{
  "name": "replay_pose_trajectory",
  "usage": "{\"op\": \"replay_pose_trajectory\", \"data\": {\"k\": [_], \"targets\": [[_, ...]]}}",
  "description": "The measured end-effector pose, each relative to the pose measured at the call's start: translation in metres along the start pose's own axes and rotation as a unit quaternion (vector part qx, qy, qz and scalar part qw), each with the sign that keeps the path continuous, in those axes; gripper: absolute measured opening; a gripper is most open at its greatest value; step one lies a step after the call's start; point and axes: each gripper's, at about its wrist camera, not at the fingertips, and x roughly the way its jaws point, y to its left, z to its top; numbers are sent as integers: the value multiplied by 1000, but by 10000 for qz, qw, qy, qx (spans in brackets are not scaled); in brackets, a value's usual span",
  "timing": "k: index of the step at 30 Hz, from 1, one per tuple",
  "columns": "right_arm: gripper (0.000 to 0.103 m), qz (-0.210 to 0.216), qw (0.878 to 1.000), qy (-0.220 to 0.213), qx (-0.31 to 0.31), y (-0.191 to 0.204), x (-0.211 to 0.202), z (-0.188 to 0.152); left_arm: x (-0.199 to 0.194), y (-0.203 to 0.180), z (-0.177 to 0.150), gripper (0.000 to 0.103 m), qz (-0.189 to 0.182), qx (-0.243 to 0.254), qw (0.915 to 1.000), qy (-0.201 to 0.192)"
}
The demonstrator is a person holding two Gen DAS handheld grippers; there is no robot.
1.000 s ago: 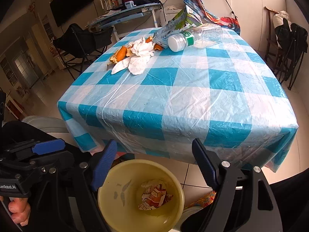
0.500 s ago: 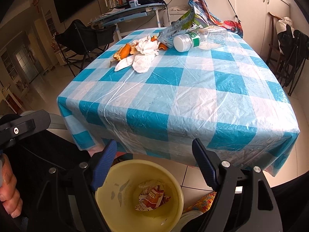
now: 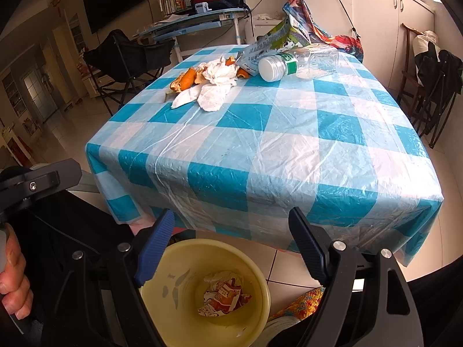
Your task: Collect trash
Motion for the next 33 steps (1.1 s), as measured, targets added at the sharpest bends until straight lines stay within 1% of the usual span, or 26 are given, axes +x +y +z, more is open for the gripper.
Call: {"op": "replay_pose_trajectory", "data": {"k": [8, 22, 33], "targets": [[78, -30, 10000, 19, -13, 1, 1, -1, -1, 3, 2, 78, 28, -69, 10000, -43], [78, -28, 10000, 6, 11, 0, 0, 0, 2, 4, 2, 85, 139, -74, 9999, -58], [78, -39, 10000, 35, -29, 0, 3, 0, 3, 4, 2, 86, 163, -77, 9998, -47]]}}
